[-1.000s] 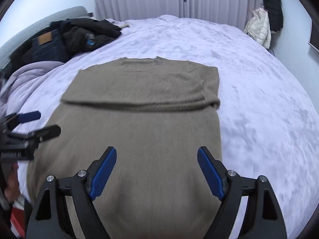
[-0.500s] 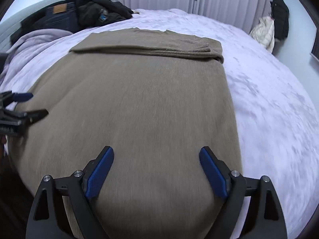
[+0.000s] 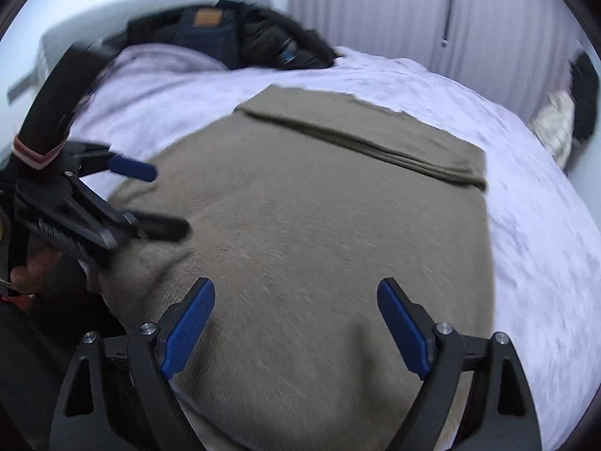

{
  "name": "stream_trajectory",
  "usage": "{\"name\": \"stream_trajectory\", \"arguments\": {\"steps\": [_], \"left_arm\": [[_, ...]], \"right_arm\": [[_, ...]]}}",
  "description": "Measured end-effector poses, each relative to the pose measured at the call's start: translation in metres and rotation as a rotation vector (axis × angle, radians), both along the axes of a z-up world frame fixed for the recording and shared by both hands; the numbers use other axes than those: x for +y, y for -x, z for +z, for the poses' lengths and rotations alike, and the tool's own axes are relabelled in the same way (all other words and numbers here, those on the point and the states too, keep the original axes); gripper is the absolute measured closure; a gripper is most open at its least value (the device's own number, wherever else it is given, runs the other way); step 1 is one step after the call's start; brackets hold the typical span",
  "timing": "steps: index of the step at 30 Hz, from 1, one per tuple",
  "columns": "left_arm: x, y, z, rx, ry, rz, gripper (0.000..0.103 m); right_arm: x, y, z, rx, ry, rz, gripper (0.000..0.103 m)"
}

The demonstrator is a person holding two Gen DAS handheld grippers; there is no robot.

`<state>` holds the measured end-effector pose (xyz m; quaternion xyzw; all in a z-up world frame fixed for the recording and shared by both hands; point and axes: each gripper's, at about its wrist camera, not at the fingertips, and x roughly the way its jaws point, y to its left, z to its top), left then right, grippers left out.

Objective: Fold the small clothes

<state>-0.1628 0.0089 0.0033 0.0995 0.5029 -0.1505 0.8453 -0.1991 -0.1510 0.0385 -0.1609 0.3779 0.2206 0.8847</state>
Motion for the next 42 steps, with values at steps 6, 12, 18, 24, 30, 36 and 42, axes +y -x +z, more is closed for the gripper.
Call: {"name": "stream_trajectory", "arguments": {"steps": [6, 12, 18, 24, 30, 36, 42], "left_arm": [[0.044, 0.034, -0.007, -0.019, 0.025, -0.010, 0.000], [0.061, 0.063, -0.011, -0.030, -0.085, -0.044, 0.000], [0.085, 0.067, -0.006, 0.023, -0.070, 0.048, 0.000], [0.059, 0.035, 0.006, -0.029, 0.035, 0.111, 0.000], [0.063, 0.043, -0.010, 0.014, 0.021, 0.114, 0.000], [0.099, 0.065, -0.004, 0.076, 0.064, 0.145, 0.000], [0.089, 0.042, -0.013, 0.103, 0.225, 0.183, 0.000]], "right_arm": [[-0.024, 0.005, -0.032, 0.063, 0.040, -0.011, 0.012], [-0.087, 0.025, -0.037, 0.070, 0.078, -0.078, 0.012], [-0.096, 0.035, -0.024, 0.089, 0.120, -0.135, 0.010], [-0.068, 0.019, 0.011, -0.008, -0.014, -0.099, 0.010], [-0.053, 0.000, -0.028, 0.064, 0.105, -0.113, 0.010], [-0.119, 0.035, -0.024, 0.085, 0.067, -0.215, 0.009], [-0.158, 0.036, -0.007, 0.133, -0.158, -0.329, 0.009]]}}
